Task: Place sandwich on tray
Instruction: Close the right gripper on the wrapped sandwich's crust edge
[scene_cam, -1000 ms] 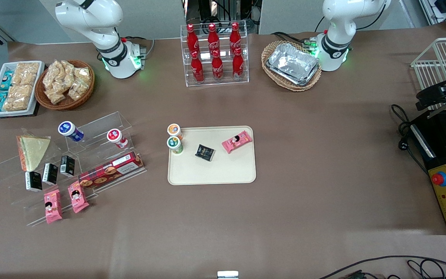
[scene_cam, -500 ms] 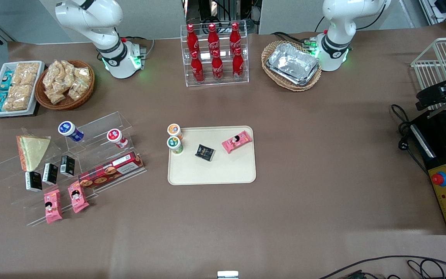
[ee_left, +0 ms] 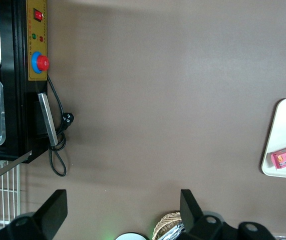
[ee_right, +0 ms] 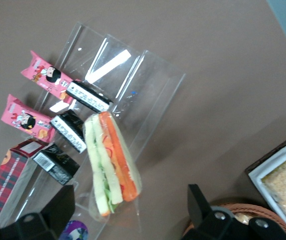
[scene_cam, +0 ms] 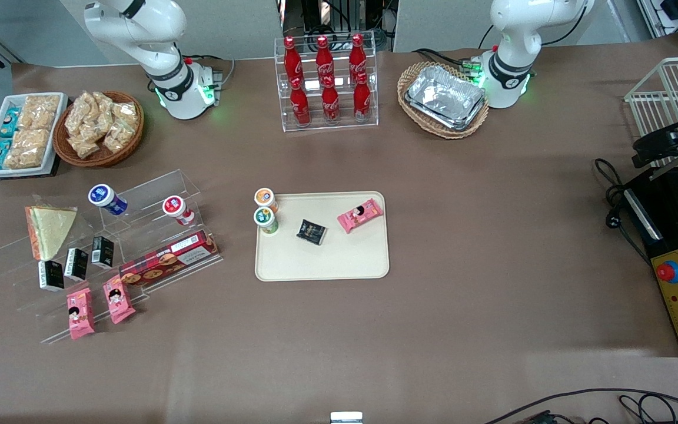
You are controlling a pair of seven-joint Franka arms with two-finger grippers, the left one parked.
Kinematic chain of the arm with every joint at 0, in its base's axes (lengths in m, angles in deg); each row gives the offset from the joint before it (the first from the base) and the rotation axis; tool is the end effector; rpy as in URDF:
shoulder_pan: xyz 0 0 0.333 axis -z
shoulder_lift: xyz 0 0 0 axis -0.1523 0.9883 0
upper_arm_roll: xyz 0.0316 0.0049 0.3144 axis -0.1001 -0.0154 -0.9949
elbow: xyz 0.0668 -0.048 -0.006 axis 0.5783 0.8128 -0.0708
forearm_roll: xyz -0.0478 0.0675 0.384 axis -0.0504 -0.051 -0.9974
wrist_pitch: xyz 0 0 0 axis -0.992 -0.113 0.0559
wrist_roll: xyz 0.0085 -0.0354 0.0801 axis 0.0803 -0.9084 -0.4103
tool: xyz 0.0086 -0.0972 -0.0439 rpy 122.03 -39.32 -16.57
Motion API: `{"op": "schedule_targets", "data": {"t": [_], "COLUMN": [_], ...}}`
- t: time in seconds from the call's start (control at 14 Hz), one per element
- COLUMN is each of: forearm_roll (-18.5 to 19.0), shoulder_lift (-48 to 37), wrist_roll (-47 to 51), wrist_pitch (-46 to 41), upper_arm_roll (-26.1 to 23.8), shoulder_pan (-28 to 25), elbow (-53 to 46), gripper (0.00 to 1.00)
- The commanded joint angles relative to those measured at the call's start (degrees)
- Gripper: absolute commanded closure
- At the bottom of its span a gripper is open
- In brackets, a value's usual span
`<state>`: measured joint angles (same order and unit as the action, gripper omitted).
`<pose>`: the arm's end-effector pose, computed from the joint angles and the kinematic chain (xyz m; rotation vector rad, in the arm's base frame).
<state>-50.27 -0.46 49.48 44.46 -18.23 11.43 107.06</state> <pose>0.5184 -0.2728 0.4900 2.9837 -0.9814 -0.0205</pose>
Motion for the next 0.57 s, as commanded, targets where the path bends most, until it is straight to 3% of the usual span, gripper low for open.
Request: {"op": "schedule_targets", "data": {"t": [0.0,0.29,0.5], "forearm_roll": [-3.2,-5.9,-5.8], "shoulder_lift": [0.2,0.3,0.8], "wrist_roll": [-2.4,-15.1,-15.6], "wrist_pitch": [0.7,0.6,1.4], "upper_arm_roll": [-0.3,-0.1,-0.1], "shoulder_pan": [-0.1,0.6,0.6], "elbow": [1.1,2.5,3.5], "gripper": [0.0,0.0,0.0]}}
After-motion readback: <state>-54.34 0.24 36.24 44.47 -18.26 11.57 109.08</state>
